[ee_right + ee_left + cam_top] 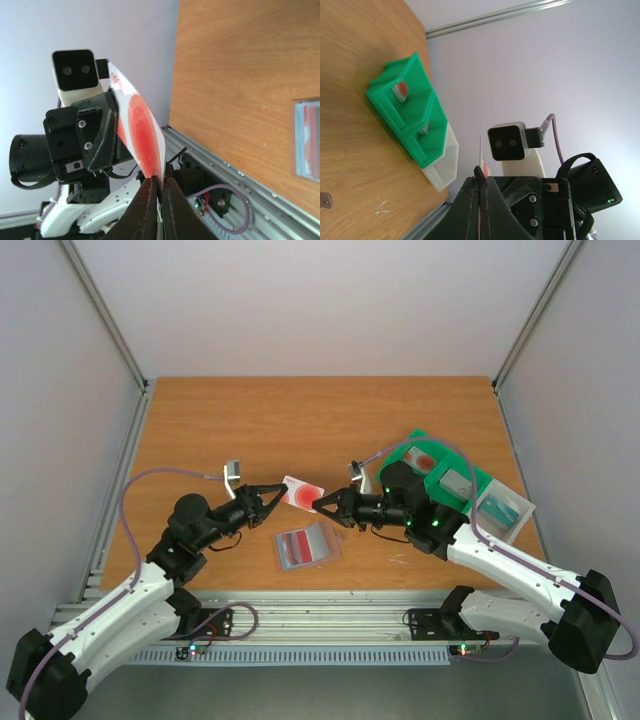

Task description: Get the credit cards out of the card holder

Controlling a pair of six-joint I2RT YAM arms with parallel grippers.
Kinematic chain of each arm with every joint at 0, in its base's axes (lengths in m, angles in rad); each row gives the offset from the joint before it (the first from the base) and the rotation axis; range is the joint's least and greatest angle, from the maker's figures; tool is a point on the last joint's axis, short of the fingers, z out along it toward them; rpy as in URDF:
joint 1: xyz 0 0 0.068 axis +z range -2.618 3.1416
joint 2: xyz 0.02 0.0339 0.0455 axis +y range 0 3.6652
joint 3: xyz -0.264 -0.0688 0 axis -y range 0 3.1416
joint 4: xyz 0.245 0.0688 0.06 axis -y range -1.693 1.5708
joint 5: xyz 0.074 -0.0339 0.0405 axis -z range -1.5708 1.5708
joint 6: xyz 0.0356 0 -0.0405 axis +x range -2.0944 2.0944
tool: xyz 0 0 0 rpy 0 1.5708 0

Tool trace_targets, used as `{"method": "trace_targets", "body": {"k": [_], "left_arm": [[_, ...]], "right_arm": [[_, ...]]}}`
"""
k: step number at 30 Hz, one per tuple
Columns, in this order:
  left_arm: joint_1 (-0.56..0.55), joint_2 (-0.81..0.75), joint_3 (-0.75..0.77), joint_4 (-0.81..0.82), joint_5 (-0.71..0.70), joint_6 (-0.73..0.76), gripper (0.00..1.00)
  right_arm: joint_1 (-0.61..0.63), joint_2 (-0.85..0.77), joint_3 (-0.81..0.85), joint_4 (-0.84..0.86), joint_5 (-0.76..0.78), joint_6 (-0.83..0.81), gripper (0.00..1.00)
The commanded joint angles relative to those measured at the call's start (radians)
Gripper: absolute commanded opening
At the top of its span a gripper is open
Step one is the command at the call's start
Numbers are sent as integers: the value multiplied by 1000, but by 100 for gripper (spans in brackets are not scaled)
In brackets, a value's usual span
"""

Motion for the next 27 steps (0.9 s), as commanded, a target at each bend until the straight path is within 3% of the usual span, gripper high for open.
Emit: {"method": "trace_targets", "body": {"k": [1,4,6,8,12,19,27], "left_arm": [[-5,1,-19,78,-7,-1,0],[-5,-14,-25,58,-14,2,2],[-5,-28,-20,8,-23,13,10],[-5,-41,-7,-63,-22,32,23],[-5,-56,44,-231,-1,99,58],[-4,-55,116,-532,9,229,99],[-4,-53,162,-770,-30,347,99]], "right_arm": [[-3,7,0,38,5,-5,2],[-3,2,0,38,6,-22,1],[-4,-2,5,36,11,-43,1],[-6,-13,11,10,6,-75,1],[-38,-36,59,-130,-28,-176,1],[-241,-36,123,-320,-135,-341,1],[-509,77,288,-593,-173,-555,1]]}}
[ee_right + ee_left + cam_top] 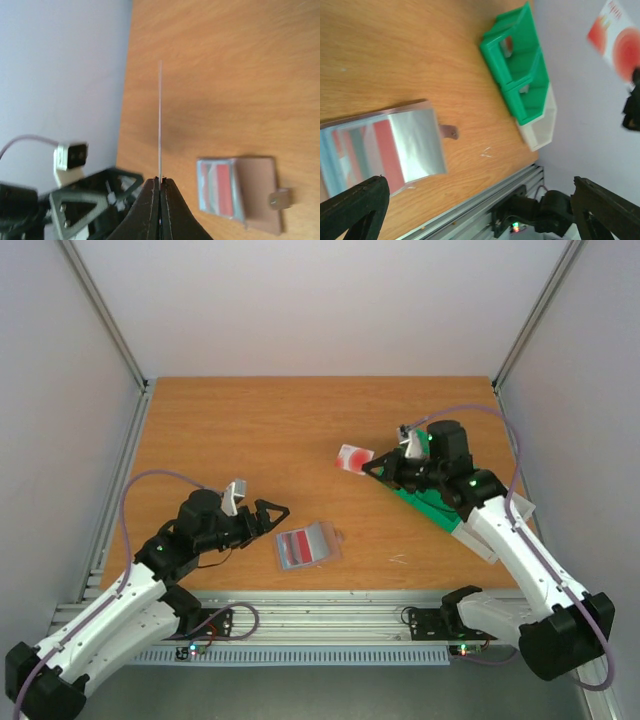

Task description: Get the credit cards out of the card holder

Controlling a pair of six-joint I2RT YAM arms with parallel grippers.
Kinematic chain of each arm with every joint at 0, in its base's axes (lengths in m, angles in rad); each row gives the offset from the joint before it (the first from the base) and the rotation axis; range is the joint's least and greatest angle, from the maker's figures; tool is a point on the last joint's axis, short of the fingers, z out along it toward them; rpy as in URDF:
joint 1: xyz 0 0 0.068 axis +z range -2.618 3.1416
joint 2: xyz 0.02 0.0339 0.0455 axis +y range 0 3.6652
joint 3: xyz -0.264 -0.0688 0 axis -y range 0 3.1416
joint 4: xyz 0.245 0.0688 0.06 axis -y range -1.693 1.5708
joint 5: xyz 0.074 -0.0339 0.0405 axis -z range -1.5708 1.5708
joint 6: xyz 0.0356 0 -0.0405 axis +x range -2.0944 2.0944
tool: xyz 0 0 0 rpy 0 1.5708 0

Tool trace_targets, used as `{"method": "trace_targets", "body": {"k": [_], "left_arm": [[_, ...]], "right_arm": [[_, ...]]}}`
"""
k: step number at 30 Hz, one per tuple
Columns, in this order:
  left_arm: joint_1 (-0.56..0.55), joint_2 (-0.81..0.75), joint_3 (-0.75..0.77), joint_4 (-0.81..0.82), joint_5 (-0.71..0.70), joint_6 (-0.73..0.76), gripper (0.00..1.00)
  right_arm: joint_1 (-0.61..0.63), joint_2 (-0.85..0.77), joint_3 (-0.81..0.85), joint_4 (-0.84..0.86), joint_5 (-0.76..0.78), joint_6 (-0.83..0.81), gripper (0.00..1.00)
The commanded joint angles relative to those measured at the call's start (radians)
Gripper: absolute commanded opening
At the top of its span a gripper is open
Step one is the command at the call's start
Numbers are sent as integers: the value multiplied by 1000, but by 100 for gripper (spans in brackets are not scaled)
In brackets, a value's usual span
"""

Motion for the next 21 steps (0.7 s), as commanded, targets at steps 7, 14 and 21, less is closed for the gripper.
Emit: {"method": "trace_targets", "body": {"k": [7,14,21], "left_arm": [[-5,-16,69,-249,-29,135,99],[-5,-4,69,-257,-33,156,99],[-5,34,50,-210,-24,144,99]], "right_arm": [[-358,151,116,-260,48,-251,1],[-489,270,132,-274,159,-339,1],[-559,429,196,-242,146,-321,1]]}}
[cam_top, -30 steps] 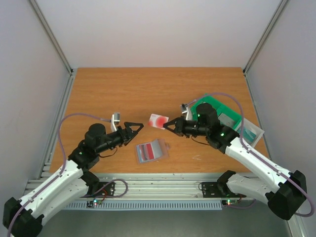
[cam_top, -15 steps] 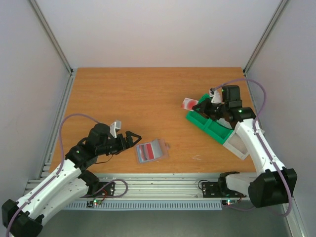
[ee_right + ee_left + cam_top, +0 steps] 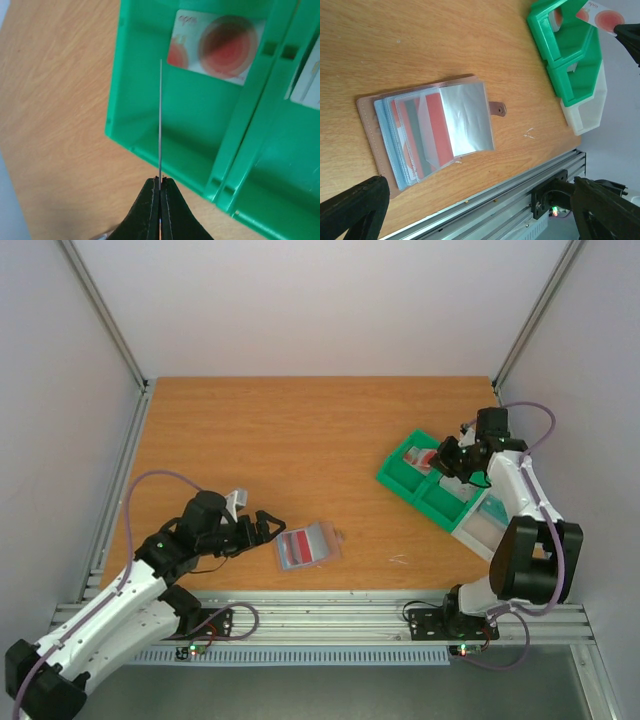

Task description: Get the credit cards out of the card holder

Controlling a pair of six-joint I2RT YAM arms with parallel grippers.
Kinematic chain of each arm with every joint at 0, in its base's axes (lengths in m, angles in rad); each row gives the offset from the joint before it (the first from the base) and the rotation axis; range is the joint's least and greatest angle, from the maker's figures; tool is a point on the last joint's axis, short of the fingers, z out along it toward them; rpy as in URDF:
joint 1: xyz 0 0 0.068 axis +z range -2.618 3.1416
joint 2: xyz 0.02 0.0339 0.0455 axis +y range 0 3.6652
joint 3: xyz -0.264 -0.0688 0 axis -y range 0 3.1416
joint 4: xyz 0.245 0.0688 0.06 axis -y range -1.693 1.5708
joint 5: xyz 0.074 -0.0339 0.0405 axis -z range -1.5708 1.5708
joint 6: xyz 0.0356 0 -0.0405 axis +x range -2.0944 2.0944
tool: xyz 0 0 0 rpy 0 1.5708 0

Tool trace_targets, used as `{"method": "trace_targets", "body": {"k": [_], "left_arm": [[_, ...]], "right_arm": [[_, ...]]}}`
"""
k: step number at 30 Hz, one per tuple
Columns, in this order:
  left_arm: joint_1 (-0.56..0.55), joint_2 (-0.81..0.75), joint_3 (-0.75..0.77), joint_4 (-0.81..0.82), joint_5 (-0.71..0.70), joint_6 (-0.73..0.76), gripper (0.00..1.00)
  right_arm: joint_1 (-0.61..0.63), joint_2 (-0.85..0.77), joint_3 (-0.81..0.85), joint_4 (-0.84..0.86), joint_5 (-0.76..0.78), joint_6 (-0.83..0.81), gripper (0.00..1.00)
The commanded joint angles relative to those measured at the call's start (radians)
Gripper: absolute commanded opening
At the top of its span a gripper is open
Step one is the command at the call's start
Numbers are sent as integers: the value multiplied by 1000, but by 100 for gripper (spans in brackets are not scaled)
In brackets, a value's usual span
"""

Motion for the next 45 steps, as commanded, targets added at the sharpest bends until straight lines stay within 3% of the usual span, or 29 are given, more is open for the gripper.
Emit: {"method": "trace_targets", "body": {"k": [1,7,25,45], "left_arm": [[-5,28,11,47,0,8,99],[-5,68,8,56,4,9,99],[-5,90,-11,59,-10,3,99],[-4,62,-18,34,-28,-14,99]], "right_arm": [[-19,76,58,24,2,-17,1],[-19,178,93,89,-11,63,1],[-19,340,179,159,16,103,1],[-19,390,193,145,104,100,13]]}}
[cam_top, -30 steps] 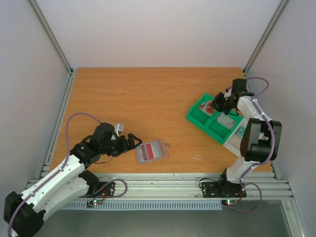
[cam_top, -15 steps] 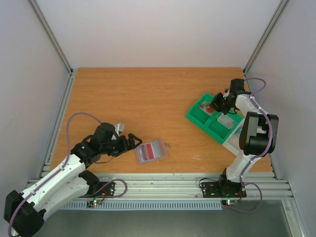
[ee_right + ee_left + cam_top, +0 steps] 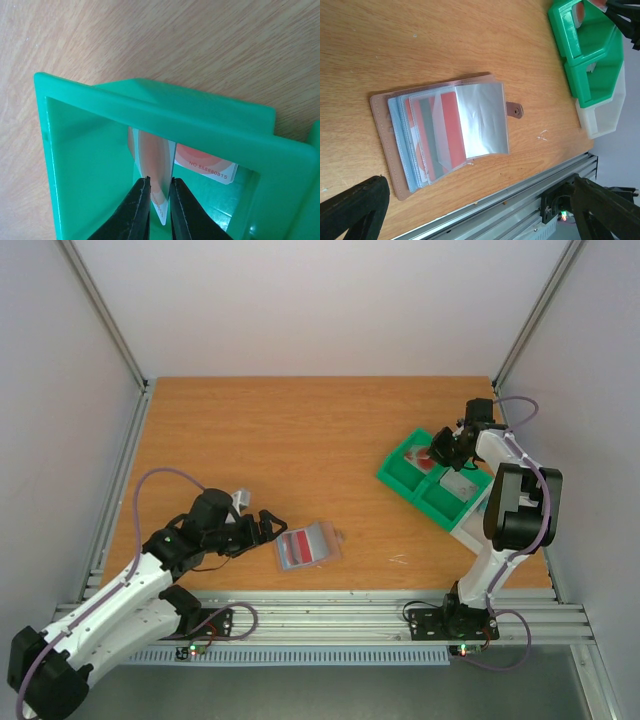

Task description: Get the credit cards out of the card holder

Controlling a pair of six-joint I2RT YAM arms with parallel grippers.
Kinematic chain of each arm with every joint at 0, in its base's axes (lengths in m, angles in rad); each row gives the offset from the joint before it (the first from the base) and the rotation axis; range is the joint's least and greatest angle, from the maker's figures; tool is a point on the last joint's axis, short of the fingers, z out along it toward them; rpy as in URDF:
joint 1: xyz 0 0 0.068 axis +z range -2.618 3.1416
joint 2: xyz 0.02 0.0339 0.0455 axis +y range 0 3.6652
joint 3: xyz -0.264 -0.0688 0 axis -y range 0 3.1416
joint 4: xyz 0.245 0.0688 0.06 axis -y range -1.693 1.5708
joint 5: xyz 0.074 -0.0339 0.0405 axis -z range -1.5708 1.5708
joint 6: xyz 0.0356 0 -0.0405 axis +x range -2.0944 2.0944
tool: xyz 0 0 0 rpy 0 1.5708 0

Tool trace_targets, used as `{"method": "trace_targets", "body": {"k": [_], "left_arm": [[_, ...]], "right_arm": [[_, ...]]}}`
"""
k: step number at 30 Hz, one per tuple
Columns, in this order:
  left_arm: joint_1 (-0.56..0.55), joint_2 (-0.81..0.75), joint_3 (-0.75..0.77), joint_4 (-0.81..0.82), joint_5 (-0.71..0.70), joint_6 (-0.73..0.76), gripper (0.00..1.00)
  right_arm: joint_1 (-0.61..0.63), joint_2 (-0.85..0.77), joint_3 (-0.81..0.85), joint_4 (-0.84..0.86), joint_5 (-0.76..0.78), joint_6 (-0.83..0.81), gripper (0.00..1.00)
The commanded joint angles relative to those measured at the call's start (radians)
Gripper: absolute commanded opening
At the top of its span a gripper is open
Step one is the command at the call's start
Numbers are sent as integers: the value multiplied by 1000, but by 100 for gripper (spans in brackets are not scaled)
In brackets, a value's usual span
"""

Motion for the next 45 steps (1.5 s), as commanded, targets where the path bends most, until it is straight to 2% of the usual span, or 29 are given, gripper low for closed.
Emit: {"method": "trace_targets", "body": {"k": [1,13,23,31,38,45], "left_arm": [[-5,-26,-17,16,-18,-10,99],[-5,6,-23,7,-24,-19,99],[-5,36,-23,7,-33,-21,99],[-5,53,-52,47,-10,-47,95],[-5,74,-80,82,-24,-76,91],[-4,99,-108,134,-32,-131,83]], "right_arm": [[-2,14,24,-1,30,5,13],[-1,-8,67,-102,95,63,24],[48,-141,83,-182,97,70,30],[160,-300,-25,-189,6,22,33],[345,-450,-127,-216,-50,-64,33],[506,-593,-240,-191,-90,-53,34]]}}
